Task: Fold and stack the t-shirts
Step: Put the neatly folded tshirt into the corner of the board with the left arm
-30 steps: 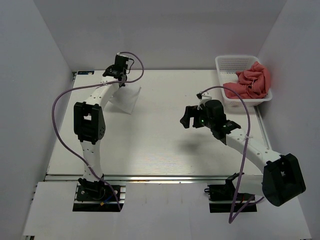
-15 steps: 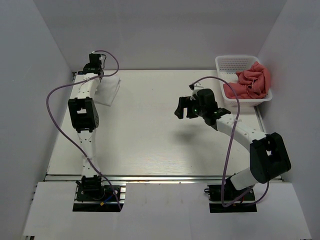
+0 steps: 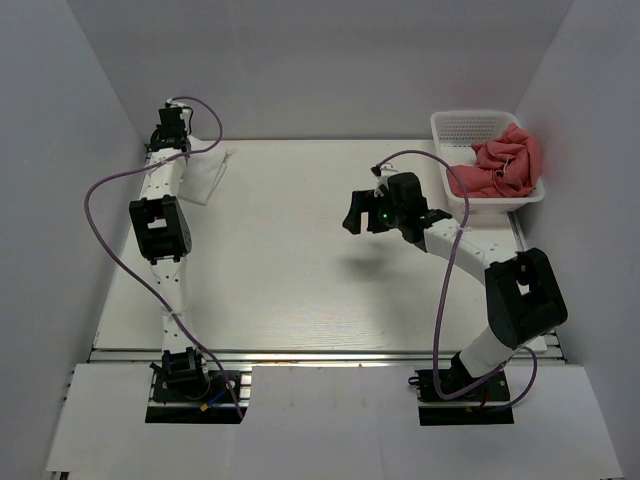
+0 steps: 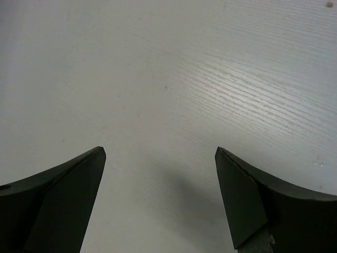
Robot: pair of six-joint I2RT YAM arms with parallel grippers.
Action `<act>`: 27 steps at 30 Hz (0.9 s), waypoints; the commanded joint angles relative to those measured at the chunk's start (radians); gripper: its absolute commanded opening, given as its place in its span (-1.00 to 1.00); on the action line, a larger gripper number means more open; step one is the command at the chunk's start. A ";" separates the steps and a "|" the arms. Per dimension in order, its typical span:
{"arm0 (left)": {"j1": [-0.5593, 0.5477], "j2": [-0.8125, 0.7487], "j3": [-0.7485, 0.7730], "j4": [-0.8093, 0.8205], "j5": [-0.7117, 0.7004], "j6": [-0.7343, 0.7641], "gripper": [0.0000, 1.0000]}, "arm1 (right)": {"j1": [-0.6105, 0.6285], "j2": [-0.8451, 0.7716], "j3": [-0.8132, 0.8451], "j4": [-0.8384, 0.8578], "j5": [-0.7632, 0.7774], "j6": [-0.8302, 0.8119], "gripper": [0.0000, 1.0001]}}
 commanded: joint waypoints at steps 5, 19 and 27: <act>0.031 0.030 0.055 0.007 -0.031 -0.024 -1.00 | -0.003 0.046 0.090 0.053 -0.067 0.020 0.81; 0.042 -0.108 0.049 -0.076 0.048 -0.136 1.00 | -0.001 -0.004 0.036 0.059 -0.041 0.003 0.81; -0.014 -0.375 -0.132 -0.198 0.250 -0.323 1.00 | -0.004 -0.171 -0.125 0.126 0.050 0.063 0.81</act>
